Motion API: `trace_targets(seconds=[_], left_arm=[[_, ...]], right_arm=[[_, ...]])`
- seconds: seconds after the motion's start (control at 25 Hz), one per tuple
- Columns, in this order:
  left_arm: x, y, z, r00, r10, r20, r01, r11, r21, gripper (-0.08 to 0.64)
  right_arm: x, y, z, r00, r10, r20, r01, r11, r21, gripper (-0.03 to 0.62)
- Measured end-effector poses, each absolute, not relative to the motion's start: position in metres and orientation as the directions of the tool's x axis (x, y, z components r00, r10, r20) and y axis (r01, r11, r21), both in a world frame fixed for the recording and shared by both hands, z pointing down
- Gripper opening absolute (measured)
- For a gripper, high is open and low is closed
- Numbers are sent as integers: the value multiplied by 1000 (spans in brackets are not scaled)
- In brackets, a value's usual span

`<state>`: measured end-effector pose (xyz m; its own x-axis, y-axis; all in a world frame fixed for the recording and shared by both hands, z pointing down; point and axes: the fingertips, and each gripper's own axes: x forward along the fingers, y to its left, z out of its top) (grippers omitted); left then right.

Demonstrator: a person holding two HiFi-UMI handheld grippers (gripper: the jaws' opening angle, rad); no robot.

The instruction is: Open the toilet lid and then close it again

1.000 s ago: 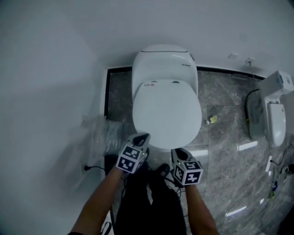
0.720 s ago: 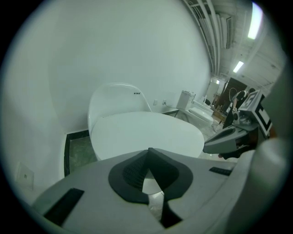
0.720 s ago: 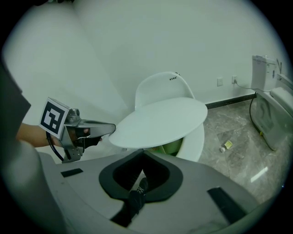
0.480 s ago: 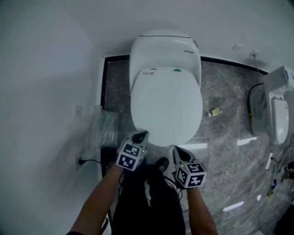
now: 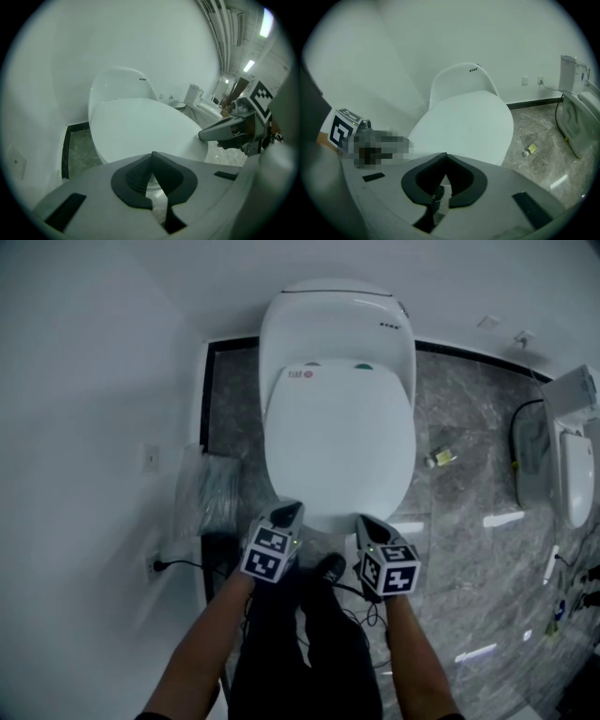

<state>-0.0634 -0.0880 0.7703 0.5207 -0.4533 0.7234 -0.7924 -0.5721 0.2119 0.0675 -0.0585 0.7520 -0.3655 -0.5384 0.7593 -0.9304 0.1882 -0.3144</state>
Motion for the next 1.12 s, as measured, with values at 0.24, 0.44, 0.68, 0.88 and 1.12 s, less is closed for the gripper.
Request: trace_targets(seconds=[0.24,0.44,0.68,0.88,1.12], left_arm=[[-63,-87,787,514,-439,737,-792,-573,210,8],[-63,-84,801,507,-421,752,-786,-584,203,8],[-63,-84,812,501,-411,762,-782,-593,193,8],[-65,-81,816,485,-410,772,-791,-582,188,6],[-98,-69,820,386,-459,800,-866,-479,143,6]], right_arm=[[67,-60,770,-354,-515,781,-935,205,-289,10],[66,-57,785,-338,-492,802,-941,209,-268,10],[67,-58,800,-328,-474,817,-944,196,-265,11],[67,-58,807,-336,-455,825,-941,186,-281,11],[66,-57,814,-352,-439,827,-935,196,-294,11]])
